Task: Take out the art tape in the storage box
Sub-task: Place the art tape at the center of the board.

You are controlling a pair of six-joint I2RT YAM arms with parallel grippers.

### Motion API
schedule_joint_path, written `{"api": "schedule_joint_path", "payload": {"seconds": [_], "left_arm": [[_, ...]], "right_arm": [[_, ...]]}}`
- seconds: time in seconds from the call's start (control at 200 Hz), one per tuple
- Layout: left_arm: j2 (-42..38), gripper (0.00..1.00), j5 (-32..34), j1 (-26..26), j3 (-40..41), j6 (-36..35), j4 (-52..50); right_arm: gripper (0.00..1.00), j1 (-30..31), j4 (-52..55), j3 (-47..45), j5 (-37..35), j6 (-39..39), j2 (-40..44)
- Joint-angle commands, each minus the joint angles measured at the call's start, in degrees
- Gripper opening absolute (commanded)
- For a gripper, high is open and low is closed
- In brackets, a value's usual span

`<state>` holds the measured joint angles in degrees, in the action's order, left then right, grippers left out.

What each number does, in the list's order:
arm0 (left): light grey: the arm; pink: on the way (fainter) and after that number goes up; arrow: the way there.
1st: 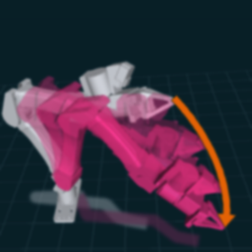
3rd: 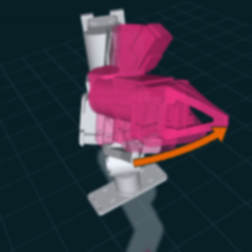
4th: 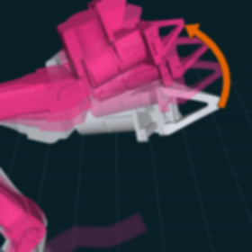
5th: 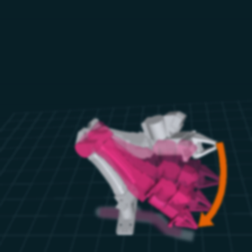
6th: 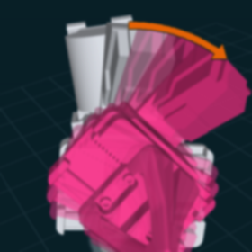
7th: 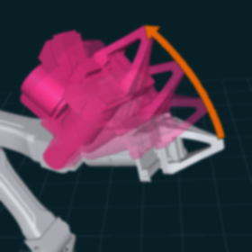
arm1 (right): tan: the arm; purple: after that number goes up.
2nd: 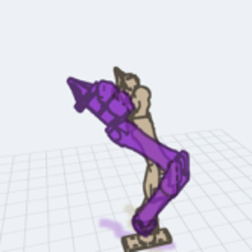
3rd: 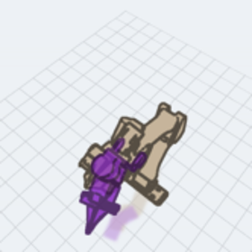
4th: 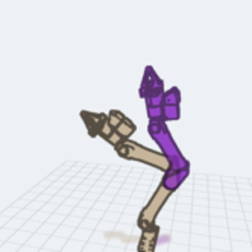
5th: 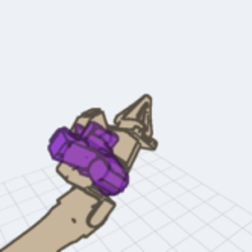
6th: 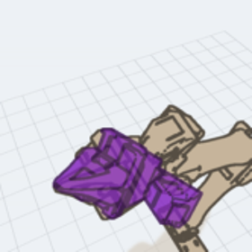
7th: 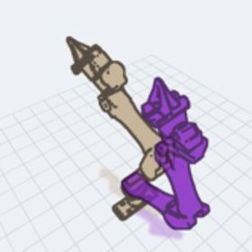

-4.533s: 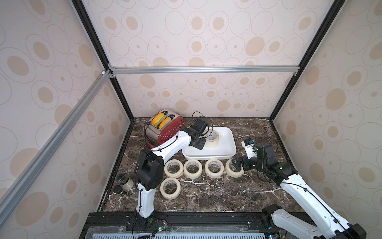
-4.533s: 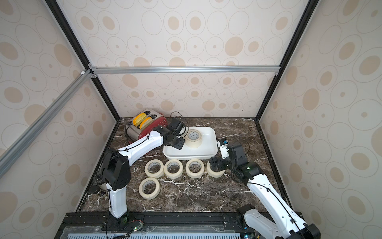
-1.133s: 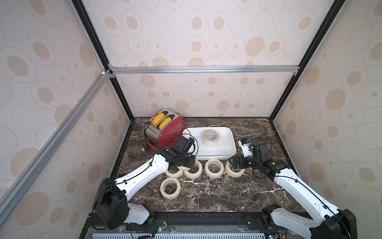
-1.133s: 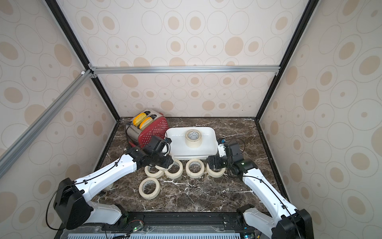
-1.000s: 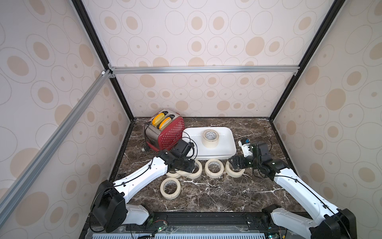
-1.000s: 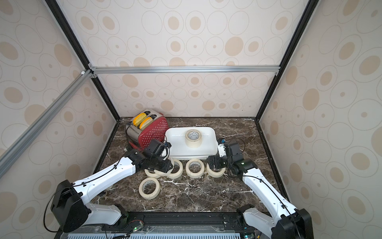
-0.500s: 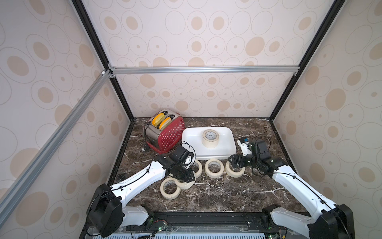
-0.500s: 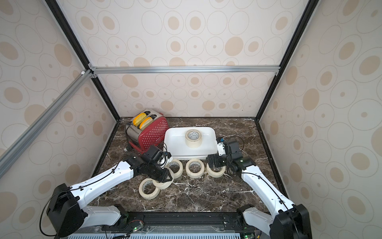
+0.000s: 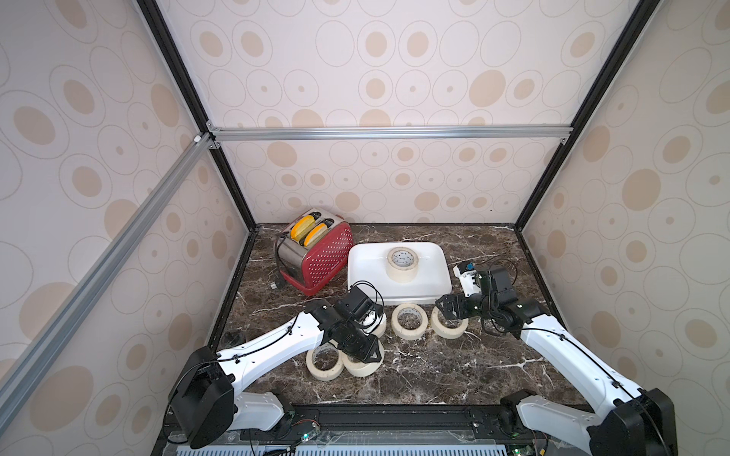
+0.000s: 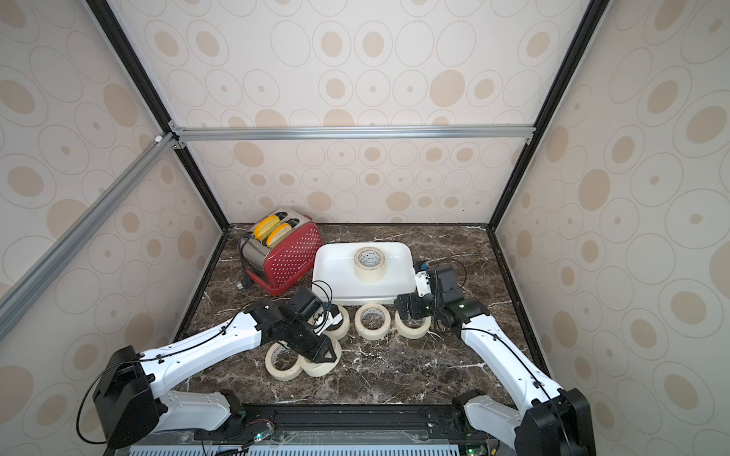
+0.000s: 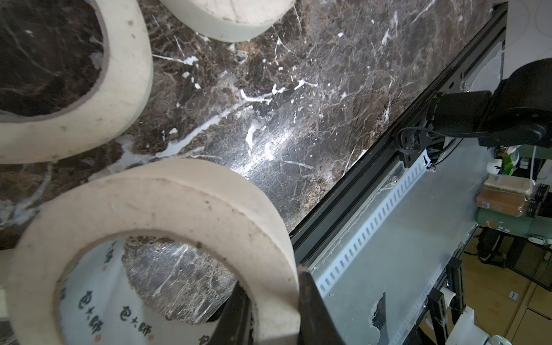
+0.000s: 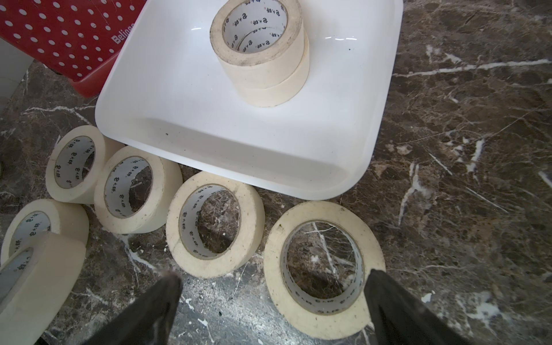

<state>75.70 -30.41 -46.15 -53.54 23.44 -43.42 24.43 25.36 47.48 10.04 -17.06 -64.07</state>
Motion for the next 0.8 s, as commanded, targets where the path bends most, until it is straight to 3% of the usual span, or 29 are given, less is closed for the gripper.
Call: {"api": "schedule_joint_path", "payload": {"seconds": [0.0, 0.19, 0.466, 0.796], "left_arm": [[1.4, 0.17, -3.2, -0.7, -0.7, -2.1, -0.8], [4.9, 0.16, -3.8, -1.3, -0.3, -3.2, -0.9], [9.1, 0.16, 6.0, -1.4, -0.3, -2.4, 1.0], [12.6, 0.24, 5.8, -1.3, -0.3, -0.9, 6.1]], "right_arm": [[1.0, -0.2, 1.2, 1.6, -1.3, 1.0, 1.1], [1.0, -0.2, 1.3, 1.4, -1.3, 1.1, 1.2], [1.0, -0.3, 1.3, 1.2, -1.3, 1.1, 1.1], [1.0, -0.4, 2.4, 1.2, -2.4, 1.9, 2.0]]}}
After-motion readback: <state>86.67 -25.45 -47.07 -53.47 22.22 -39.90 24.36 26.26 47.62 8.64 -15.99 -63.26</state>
